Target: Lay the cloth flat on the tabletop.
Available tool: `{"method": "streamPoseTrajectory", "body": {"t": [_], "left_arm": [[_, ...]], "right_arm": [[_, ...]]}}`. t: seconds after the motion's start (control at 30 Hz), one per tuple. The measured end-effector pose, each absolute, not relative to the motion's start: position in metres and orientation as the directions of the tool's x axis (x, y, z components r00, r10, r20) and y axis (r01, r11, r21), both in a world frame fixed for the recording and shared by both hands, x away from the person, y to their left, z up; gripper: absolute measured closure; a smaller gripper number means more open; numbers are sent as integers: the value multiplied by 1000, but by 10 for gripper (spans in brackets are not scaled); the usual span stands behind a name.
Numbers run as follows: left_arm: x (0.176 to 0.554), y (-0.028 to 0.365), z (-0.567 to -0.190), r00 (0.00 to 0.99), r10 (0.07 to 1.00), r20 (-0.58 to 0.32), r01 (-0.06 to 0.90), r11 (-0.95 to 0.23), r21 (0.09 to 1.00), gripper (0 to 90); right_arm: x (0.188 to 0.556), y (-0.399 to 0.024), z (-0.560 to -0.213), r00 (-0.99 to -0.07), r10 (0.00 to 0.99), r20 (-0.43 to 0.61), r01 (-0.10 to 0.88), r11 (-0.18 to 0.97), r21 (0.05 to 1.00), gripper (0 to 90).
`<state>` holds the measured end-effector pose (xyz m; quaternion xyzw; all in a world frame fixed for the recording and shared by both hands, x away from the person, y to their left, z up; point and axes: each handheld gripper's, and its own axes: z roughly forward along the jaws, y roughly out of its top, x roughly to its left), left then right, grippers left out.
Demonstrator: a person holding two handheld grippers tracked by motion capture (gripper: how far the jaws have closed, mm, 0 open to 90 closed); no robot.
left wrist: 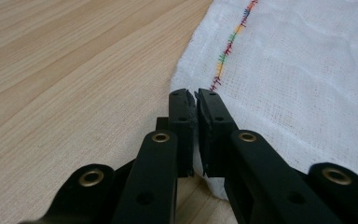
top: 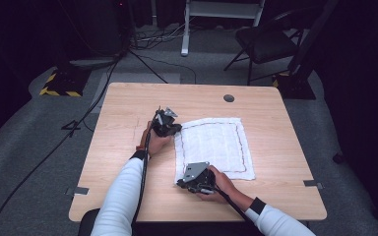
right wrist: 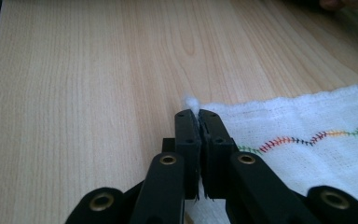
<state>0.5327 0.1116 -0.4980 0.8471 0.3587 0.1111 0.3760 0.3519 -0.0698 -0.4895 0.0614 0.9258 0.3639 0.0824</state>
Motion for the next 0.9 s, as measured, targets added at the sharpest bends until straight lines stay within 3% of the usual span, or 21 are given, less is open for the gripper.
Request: {"method": "streamPoseTrajectory", "body": {"t": [0.9], "left_arm": [[522, 144, -487, 663, 742, -96, 550, -397, 734, 853]], "right_arm": [[353, -54, -479, -982, 150, -118, 19, 692, 722, 878]]}}
